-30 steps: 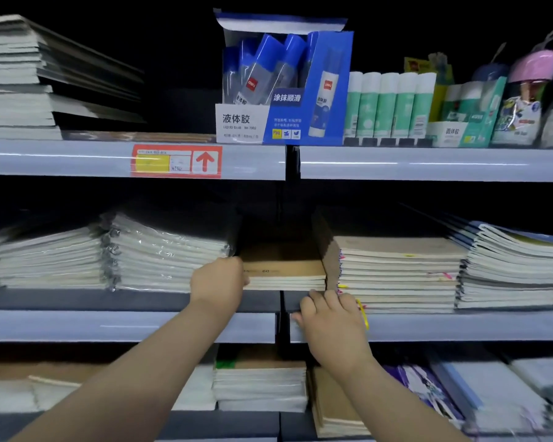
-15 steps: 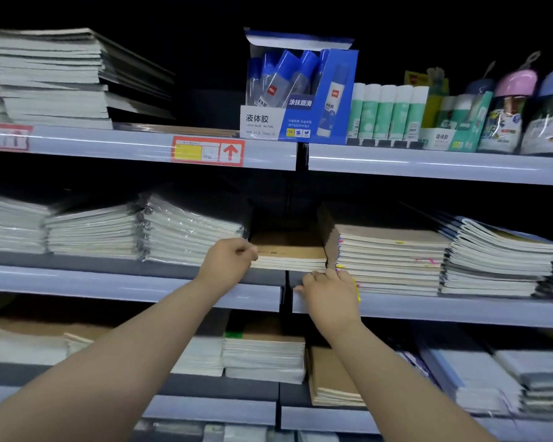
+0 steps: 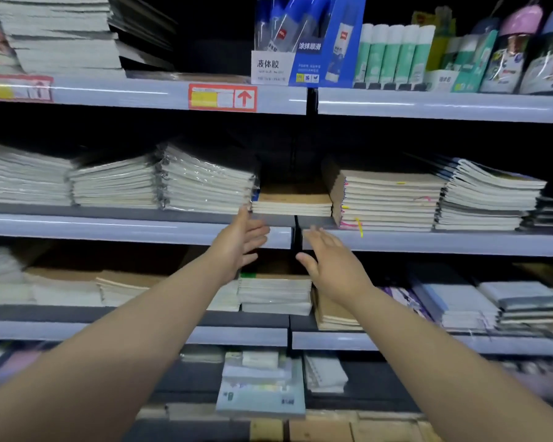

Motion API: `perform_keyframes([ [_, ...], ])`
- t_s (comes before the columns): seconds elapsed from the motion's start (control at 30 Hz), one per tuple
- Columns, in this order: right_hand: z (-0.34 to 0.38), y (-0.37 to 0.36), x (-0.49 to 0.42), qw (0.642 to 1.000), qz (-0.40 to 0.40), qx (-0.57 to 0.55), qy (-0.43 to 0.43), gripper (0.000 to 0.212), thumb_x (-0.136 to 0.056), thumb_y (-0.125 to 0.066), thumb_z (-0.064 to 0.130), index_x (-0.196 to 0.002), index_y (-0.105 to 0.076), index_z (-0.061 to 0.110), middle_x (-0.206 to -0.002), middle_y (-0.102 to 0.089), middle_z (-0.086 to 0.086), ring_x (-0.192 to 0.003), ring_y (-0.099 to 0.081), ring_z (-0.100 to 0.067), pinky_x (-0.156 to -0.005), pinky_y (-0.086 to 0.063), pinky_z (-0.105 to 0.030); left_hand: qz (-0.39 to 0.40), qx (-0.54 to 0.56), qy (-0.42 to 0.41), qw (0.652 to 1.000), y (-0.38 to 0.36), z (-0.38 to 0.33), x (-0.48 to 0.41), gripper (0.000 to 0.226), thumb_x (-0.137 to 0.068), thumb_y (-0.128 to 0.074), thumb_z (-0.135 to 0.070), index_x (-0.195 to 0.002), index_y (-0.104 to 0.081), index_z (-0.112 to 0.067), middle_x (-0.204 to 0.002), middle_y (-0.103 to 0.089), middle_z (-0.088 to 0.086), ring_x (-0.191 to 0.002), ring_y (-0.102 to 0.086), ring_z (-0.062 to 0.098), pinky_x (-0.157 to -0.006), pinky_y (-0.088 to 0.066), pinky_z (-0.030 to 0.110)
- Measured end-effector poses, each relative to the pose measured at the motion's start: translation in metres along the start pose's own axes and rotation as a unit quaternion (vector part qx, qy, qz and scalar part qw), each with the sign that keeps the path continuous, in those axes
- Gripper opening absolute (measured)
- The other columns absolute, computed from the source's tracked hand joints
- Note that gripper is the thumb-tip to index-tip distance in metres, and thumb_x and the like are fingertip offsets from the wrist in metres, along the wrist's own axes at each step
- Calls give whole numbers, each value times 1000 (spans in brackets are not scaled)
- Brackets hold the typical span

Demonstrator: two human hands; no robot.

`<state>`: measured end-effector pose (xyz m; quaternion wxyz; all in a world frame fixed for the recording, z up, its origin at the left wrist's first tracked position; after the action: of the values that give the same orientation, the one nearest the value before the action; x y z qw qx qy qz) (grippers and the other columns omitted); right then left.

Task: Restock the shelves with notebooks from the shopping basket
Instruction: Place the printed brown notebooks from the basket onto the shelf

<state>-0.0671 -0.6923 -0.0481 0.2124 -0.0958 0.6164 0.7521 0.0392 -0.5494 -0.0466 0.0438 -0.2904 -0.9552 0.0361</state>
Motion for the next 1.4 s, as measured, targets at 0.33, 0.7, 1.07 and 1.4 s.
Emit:
perform_keyframes([
  [0.33,19,-54,65,994,85,-53,-51,61,-99,-37,49,-151,-25,19,-159,-22,-3,-147,-14,-16,-115,-20,-32,15,29,96,995,18,83,45,69,-97,-19,-64,-137,-51,-17,-139,-56,-1,-131,-48,16,-113,-29,44],
  [0.7,4,-144,121,979,176,-65,-78,67,-98,-36,55,-151,-25,16,-155,-32,-7,-142,-27,-24,-111,-28,-35,-5,29,209,977,39,192,64,72,-96,-19,-66,-144,-44,-18,-145,-50,-3,-135,-43,16,-105,-31,39],
  [1.07,-36,-250,188,960,254,-65,-96,67,-96,-34,58,-150,-25,19,-150,-39,-5,-137,-35,-25,-107,-34,-35,-17,30,337,941,25,321,70,76,-94,-19,-70,-146,-40,-19,-149,-44,-3,-139,-38,17,-113,-24,41],
  [1.4,-50,-332,229,954,296,-29,-46,72,-91,-33,65,-147,-25,20,-139,-51,-6,-125,-47,-25,-95,-42,-35,-34,48,377,924,17,430,60,79,-94,-17,-71,-146,-41,-16,-150,-43,3,-140,-36,21,-115,-20,47],
])
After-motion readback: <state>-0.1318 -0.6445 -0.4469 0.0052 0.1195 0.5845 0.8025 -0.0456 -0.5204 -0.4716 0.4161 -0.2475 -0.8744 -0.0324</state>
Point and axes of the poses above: each hand's wrist, its own x-axis away from the middle knuckle, its own y-axis out of the back of the hand, z = x × y, the point moved 6 cm from there along -x, towards the middle knuckle
